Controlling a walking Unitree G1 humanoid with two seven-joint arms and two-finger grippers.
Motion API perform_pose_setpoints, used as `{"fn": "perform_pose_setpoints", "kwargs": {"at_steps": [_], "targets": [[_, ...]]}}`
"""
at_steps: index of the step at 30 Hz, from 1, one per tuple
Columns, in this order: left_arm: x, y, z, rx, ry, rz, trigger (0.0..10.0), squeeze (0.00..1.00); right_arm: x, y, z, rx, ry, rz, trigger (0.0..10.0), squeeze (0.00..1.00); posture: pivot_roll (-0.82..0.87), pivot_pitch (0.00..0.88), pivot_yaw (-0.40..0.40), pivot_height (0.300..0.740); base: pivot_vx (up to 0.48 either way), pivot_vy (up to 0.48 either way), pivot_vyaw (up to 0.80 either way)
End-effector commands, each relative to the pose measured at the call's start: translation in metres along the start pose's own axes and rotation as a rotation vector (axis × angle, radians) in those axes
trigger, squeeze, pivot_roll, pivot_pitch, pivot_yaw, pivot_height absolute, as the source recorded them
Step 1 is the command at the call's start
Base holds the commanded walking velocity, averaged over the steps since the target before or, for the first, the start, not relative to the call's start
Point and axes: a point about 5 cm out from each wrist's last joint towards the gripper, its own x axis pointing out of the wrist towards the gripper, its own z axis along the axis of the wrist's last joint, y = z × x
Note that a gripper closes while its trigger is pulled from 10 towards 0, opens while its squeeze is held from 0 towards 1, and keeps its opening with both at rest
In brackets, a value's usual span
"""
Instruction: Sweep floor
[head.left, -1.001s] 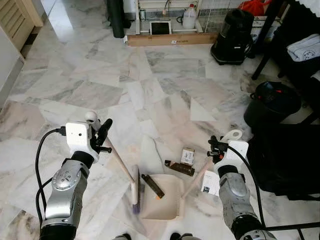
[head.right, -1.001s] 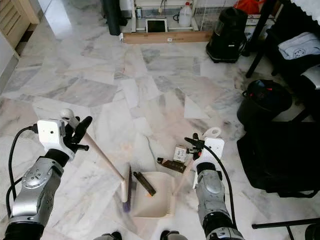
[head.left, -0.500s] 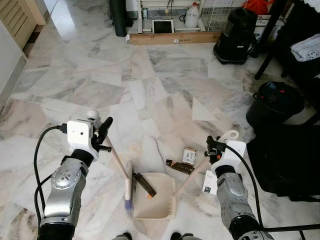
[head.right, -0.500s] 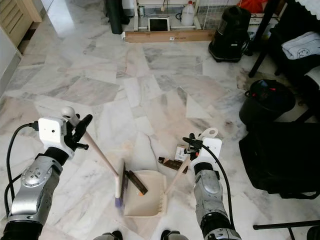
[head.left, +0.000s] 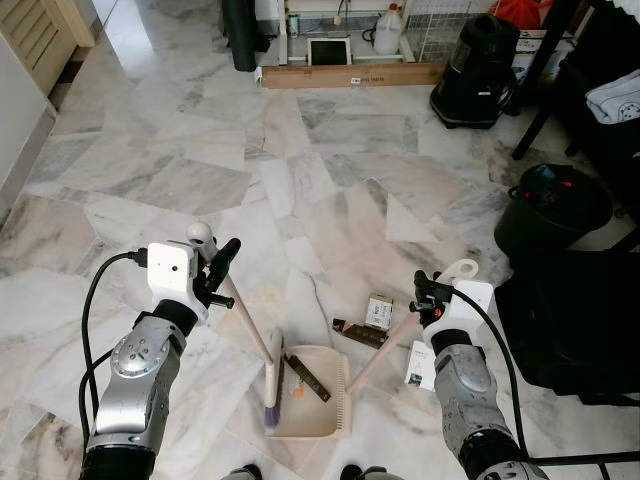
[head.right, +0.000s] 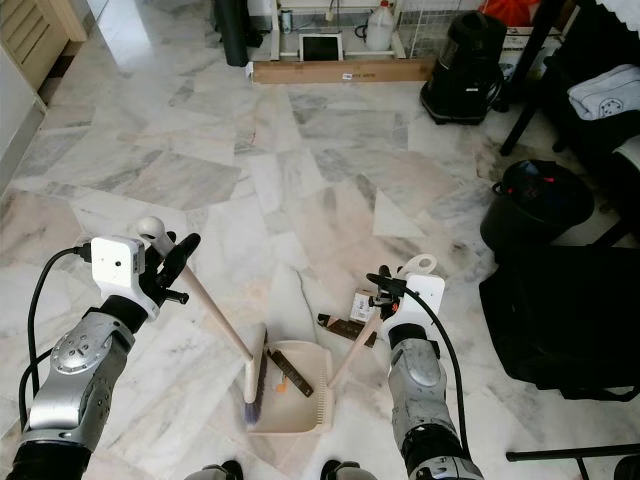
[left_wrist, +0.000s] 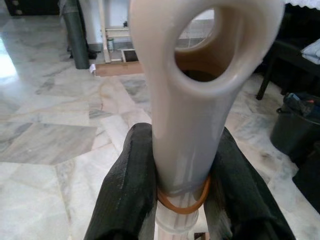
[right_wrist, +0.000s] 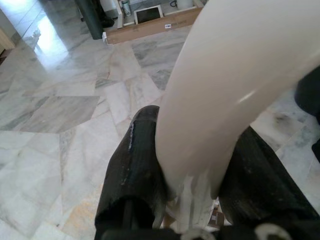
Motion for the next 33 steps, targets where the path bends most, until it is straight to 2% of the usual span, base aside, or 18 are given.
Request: {"fn": "perform_pose_setpoints", "kwargs": {"at_steps": [1, 6, 10, 18, 24, 33], "targets": [[0.002, 0.007, 0.016, 0.043, -0.085, 0.055, 10.0, 0.0, 0.0, 0.004, 0.0, 0.027, 0.006, 0.002, 10.0, 0.0, 0.14, 0.175, 0.008, 0.74, 0.0, 0.0, 0.0], [0.003, 0.012, 0.027, 0.095, -0.152, 0.135, 10.0, 0.0, 0.003, 0.004, 0.007, 0.022, -0.034, -0.015, 10.0, 0.0, 0.14, 0.172, 0.005, 0.74, 0.0, 0.0, 0.0], [0.0, 0.005, 0.023, 0.113, -0.134, 0.103, 10.0, 0.0, 0.005, 0.005, 0.016, 0.017, -0.071, -0.032, 10.0, 0.0, 0.14, 0.171, 0.004, 0.74, 0.0, 0.0, 0.0], [-0.014, -0.008, 0.007, 0.134, -0.078, 0.056, 10.0, 0.0, 0.005, 0.004, 0.038, -0.005, -0.174, -0.046, 10.0, 0.0, 0.13, 0.163, -0.008, 0.74, 0.0, 0.0, 0.0], [-0.016, -0.01, 0.005, 0.136, -0.07, 0.047, 10.0, 0.0, 0.004, 0.003, 0.043, -0.028, -0.192, -0.04, 10.0, 0.0, 0.12, 0.156, -0.016, 0.74, 0.0, 0.0, 0.0], [-0.016, -0.016, 0.002, 0.128, -0.077, 0.044, 10.0, 0.0, -0.008, 0.0, 0.052, -0.057, -0.219, -0.038, 10.0, 0.0, 0.11, 0.1, -0.021, 0.74, 0.0, 0.0, 0.17]]}}
